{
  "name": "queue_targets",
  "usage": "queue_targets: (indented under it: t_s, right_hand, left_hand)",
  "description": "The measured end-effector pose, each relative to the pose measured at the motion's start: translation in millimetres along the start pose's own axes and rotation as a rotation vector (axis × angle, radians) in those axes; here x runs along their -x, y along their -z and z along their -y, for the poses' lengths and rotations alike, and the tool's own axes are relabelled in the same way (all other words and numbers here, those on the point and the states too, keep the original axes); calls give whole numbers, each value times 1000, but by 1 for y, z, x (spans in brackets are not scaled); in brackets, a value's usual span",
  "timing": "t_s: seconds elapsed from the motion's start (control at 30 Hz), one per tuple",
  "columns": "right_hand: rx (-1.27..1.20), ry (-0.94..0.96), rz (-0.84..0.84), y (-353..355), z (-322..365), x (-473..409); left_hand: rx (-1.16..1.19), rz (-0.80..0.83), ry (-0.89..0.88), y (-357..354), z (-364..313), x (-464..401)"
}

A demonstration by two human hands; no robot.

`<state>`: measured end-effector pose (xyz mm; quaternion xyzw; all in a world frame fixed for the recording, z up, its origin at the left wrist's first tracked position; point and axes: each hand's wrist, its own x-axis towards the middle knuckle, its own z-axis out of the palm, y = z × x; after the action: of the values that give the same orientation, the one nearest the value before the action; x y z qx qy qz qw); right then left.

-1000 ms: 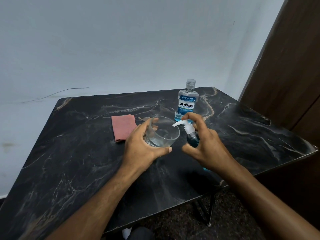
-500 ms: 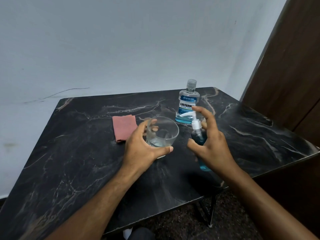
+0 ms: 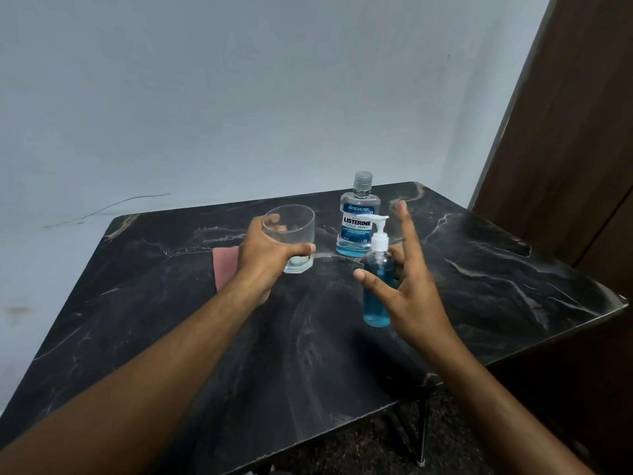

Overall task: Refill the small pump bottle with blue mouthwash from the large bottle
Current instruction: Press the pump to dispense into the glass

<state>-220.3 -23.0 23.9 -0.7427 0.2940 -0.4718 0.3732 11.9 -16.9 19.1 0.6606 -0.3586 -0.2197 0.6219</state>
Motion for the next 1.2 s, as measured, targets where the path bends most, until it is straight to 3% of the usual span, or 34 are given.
queue_targets:
  t_s: [0.23, 0.63, 0.83, 1.2]
  right_hand:
    - [-36, -100, -60, -4, -9, -5]
    - [48, -67, -92, -10, -15, -13]
    - [17, -109, -237, 4, -24, -41]
    - [293, -195, -429, 38, -71, -109]
  left_hand:
    - [-55, -27, 48, -28, 17, -35]
    - [-97, 17, 70, -40, 28, -54]
    - [-148, 50, 49, -45, 25, -53]
    - [-183, 138, 43, -33, 28, -35]
